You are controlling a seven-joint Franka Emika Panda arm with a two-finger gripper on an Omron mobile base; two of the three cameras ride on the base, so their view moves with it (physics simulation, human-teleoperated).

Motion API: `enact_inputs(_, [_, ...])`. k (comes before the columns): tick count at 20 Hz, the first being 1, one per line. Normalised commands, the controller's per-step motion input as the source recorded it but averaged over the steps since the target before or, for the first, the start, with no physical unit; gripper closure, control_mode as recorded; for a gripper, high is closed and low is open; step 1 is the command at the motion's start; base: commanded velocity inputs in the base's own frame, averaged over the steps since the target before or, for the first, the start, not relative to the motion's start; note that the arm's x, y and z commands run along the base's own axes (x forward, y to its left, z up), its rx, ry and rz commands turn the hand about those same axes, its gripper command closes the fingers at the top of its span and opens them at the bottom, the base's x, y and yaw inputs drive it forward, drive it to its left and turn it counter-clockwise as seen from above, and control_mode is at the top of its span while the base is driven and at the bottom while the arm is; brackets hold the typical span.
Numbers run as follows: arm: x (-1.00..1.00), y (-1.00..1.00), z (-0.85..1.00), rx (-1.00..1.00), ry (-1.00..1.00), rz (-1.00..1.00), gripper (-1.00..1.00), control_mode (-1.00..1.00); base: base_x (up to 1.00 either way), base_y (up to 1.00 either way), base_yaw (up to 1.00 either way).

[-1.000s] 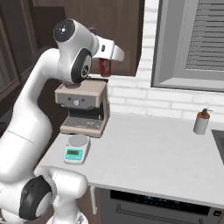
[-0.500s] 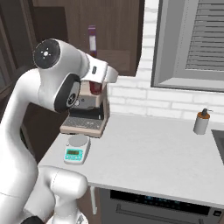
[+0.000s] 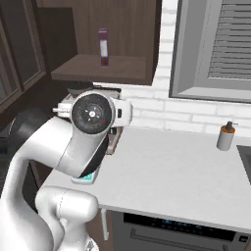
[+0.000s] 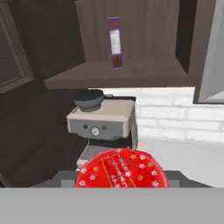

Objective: Pick the yogurt and place it on the digital scale for weighing, and close the cabinet.

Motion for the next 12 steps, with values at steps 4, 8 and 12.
enact_inputs(4, [-0.09, 0.18, -0.73, 0.00, 0.00, 0.67, 1.00, -1.00, 0.00, 0.00, 0.00])
enact_inputs(8, [0.22, 0.54, -0.67, 0.00, 0.08, 0.63, 1.00, -1.00, 0.00, 0.00, 0.00])
enact_inputs(12, [0.38, 0.61, -0.55, 0.00, 0.08, 0.59, 1.00, -1.00, 0.00, 0.00, 0.00])
